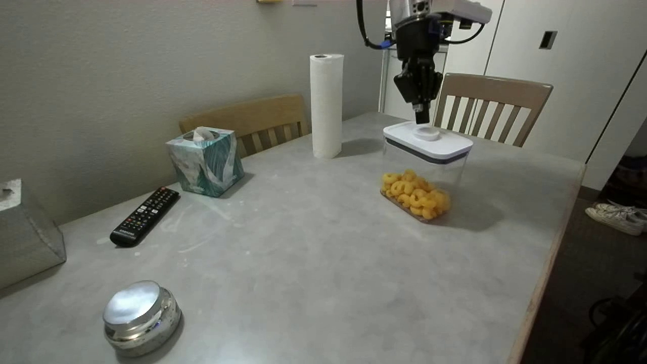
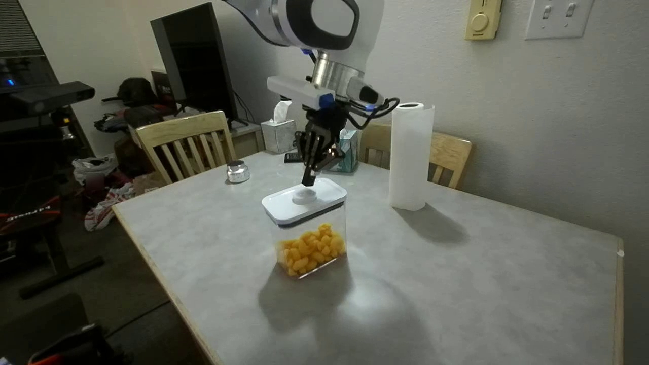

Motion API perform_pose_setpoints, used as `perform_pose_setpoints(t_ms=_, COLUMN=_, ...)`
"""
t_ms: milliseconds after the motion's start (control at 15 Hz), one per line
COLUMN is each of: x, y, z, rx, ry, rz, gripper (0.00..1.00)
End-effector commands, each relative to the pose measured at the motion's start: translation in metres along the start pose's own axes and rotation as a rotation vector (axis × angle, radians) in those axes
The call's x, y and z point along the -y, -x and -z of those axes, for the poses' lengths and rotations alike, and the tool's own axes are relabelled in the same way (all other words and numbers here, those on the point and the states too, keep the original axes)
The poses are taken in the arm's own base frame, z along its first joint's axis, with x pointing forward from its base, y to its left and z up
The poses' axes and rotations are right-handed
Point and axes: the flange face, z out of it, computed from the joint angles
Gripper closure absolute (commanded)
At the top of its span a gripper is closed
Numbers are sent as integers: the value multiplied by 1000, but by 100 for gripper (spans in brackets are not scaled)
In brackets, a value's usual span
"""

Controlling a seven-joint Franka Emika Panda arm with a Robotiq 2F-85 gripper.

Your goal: Open the clear container

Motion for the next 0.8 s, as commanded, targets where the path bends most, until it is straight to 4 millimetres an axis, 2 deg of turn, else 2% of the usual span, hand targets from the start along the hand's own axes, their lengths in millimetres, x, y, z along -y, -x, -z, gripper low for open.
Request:
perform_pose_setpoints(t_ms=0, x=-2, y=6, z=25, rx=-36, ry=47, rz=39, gripper=100)
perform_pose_setpoints(t_ms=133, x=1, y=4, z=30, rx=-50, ry=47, rz=56, gripper=100)
perform_pose_setpoints(t_ms=267, x=4, y=3, z=29, rx=-56, ry=37, rz=67, gripper=75)
perform_pose_setpoints(t_ms=733, x=20, y=10, z=23, rx=-39, ry=31, rz=67, gripper=24)
